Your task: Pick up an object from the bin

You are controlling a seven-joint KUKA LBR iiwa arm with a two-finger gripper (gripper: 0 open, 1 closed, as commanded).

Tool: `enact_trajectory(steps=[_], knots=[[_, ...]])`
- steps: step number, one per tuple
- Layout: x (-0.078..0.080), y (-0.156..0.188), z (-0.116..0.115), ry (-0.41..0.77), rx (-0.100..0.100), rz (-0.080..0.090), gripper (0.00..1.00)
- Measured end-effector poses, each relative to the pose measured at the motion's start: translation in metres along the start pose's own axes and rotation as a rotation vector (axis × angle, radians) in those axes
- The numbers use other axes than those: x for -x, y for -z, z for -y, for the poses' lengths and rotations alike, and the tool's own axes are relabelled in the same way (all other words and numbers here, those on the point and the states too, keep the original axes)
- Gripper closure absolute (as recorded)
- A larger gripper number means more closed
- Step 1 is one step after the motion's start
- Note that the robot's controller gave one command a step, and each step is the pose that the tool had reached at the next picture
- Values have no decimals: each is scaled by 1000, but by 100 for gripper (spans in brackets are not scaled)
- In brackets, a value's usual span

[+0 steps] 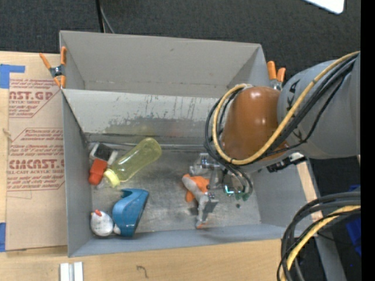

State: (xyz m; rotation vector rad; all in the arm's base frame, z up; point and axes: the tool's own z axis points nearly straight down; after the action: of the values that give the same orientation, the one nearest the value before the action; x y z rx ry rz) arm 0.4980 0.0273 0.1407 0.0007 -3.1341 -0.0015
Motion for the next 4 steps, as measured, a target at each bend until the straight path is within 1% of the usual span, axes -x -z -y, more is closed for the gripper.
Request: enact_trajectory(steps=[1,2,3,4], knots=[[2,3,0,0,0,7,0],[49,-68,45,-25,-1,14,0],[50,-36,49,-210,1,7,0],[38,-39,21,-146,-1,9,0]])
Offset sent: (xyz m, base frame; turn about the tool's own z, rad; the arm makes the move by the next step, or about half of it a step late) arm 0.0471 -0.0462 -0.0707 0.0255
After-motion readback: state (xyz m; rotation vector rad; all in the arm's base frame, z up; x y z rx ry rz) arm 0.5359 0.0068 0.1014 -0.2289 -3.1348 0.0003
